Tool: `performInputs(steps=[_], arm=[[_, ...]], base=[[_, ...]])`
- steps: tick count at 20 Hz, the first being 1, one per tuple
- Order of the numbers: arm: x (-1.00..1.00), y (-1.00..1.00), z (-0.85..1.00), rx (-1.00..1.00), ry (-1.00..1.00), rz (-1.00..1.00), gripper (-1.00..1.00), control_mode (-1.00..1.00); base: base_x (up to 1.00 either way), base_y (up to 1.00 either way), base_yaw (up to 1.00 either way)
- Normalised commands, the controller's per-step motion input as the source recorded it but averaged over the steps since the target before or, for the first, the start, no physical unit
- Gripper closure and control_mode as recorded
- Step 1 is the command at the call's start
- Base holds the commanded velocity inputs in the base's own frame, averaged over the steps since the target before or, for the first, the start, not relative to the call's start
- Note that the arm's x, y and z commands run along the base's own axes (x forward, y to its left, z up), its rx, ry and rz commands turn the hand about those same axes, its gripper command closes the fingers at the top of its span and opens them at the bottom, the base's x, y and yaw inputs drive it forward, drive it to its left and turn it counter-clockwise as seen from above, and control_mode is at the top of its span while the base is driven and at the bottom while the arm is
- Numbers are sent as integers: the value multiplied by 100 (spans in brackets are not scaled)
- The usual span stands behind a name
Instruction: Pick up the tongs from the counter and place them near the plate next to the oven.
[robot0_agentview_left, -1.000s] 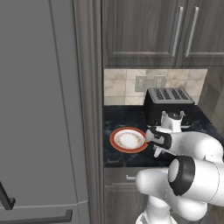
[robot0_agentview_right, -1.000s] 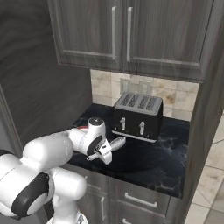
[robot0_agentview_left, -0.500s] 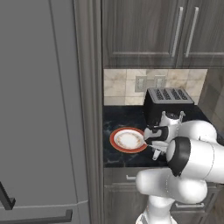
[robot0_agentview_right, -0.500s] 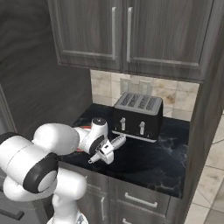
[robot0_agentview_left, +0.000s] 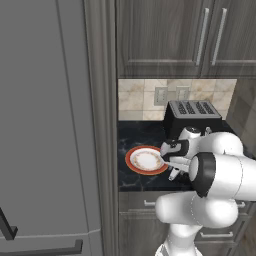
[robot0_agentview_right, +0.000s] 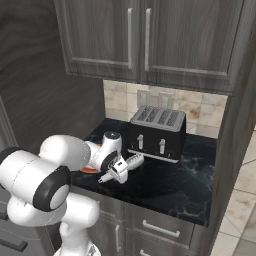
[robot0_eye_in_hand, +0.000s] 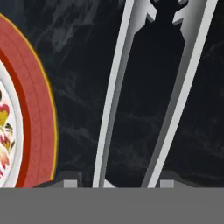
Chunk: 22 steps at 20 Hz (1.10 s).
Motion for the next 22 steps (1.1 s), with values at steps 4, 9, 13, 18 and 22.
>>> performInputs(steps=[4,9,13,18,22], arm=[[0,-2,0,20,-22,3,-100,-100],[-1,-4,21,22,-22,2,-100,-100],[-31,-3,74,17,-17,3,-100,-100],[-77,-7,91,4,-10,0,-100,-100],[-100,0,91,-1,-1,-1,-100,-100]], base=[[0,0,0],[0,0,0],[0,0,0],[0,0,0],[0,0,0]])
